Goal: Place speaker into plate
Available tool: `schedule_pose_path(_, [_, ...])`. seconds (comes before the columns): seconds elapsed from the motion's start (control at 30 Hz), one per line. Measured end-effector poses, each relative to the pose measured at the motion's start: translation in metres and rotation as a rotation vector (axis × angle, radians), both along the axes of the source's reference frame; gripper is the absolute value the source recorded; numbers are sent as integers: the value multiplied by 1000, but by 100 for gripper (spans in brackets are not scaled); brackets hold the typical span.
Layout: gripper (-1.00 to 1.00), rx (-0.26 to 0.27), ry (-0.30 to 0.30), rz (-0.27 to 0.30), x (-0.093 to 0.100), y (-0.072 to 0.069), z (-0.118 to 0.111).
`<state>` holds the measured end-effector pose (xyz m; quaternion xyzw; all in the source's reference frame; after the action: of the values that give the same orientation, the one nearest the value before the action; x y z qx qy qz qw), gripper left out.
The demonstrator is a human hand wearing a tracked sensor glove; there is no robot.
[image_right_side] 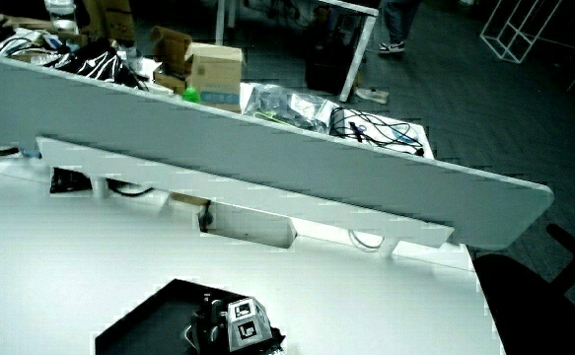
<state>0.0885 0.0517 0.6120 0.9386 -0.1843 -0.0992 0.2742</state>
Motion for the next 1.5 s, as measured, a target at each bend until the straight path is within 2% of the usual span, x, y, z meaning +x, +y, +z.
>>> schedule_pose_path(0.07, [0,16,27,-19,-9,2,0])
schedule_pose_path(0.1, [0,11,34,-38,-14,3,6])
schedule_pose_path(0.13, [0,0,67,-47,-19,3,8])
schedule_pose_path(0.2, [0,-21,65,-88,-28,3,14])
schedule_pose_path(0.27, [0,-46,76,-115,-31,4,19])
schedule_pose_path(0.33, [0,-46,90,-126,-32,4,18])
schedule_pose_path(0.43, [0,-44,131,-156,-38,3,23])
schedule_pose_path(0.5, [0,-73,172,-173,-40,3,32])
schedule_pose_path(0.53, [0,-69,170,-178,-40,2,30])
schedule_pose_path(0.67, [0,-94,228,-182,-36,0,39])
schedule_pose_path(0.7, [0,-115,244,-181,-35,1,45])
schedule_pose_path(0.83, [0,-122,268,-192,-34,0,48])
schedule_pose_path(0.87, [0,-124,291,-190,-37,-2,44])
schedule_pose_path(0.93, [0,-169,293,-207,-41,-1,51])
schedule_pose_path(1.07, [-17,-240,301,-222,-45,1,56])
schedule_pose_path(1.17, [-30,-253,314,-210,-42,1,59])
schedule_pose_path(1.2, [-35,-259,301,-205,-40,2,63])
schedule_pose_path(1.23, [-39,-270,321,-190,-37,3,62])
schedule_pose_path(1.3, [-48,-311,272,-189,-33,8,70])
schedule_pose_path(1.33, [-52,-337,274,-180,-31,12,76])
schedule_pose_path(1.37, [-57,-326,260,-167,-30,15,75])
schedule_pose_path(1.4, [-61,-358,264,-162,-28,18,80])
schedule_pose_path(1.47, [-70,-342,253,-152,-27,21,75])
schedule_pose_path(1.5, [-74,-342,219,-149,-25,24,79])
